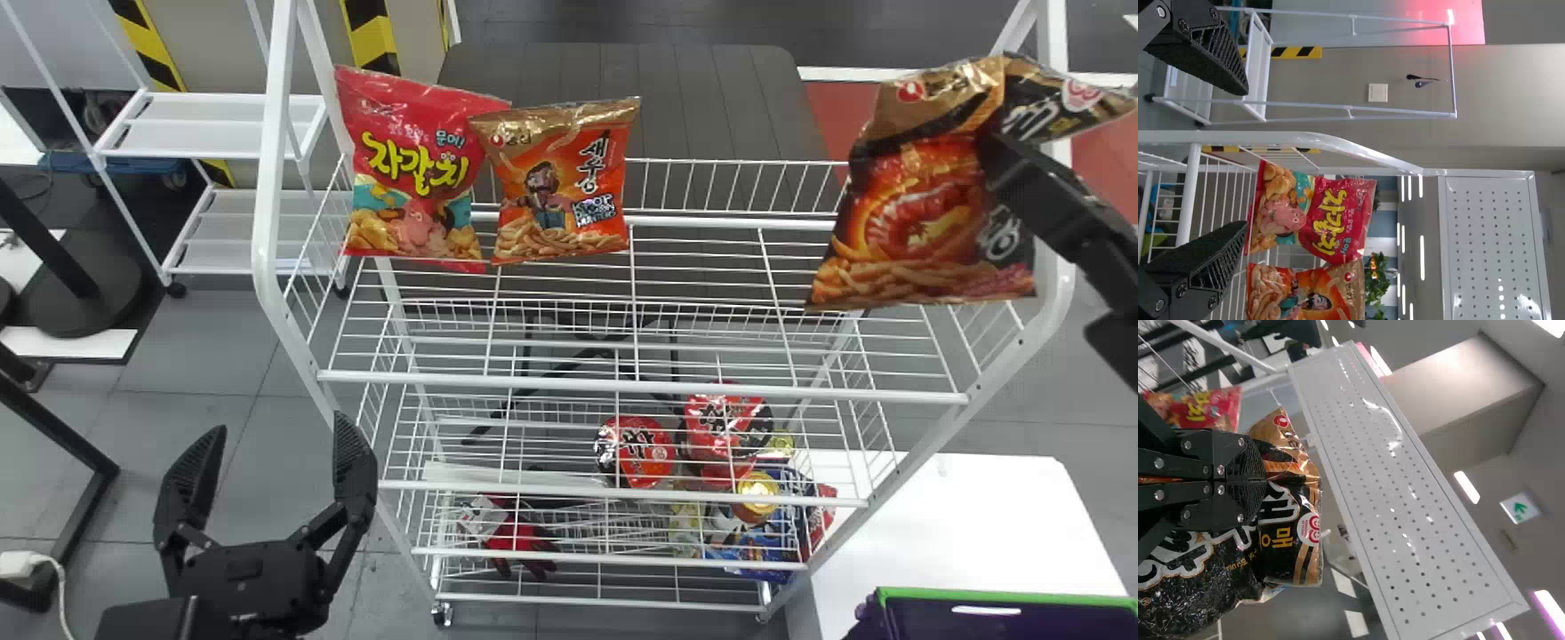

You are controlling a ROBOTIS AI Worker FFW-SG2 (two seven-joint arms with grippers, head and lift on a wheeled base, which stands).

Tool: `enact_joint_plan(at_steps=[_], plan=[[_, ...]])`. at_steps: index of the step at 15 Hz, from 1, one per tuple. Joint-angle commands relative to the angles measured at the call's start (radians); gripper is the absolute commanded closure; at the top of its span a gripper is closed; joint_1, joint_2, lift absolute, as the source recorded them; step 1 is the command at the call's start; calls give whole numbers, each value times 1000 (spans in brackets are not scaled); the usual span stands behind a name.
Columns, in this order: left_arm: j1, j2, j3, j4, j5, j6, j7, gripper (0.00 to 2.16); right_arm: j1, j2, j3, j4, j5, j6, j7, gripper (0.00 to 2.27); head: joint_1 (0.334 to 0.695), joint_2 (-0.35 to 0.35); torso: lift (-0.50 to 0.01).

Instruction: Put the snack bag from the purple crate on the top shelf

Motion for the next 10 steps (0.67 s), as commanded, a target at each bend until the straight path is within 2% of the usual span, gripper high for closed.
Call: enact_joint_plan(at_steps=[1,5,10], plan=[[0,1,3,7,0,0,1,124,-4,1,105,110,46,-206,-11,2138,695,4,0],[-2,2,10,16,3,0,0,124,-85,1,249,303,93,-329,-50,2138,695,39,0],[-9,8,41,42,26,-9,-6,124,-234,1,307,554,103,-424,-36,2138,695,93,0]])
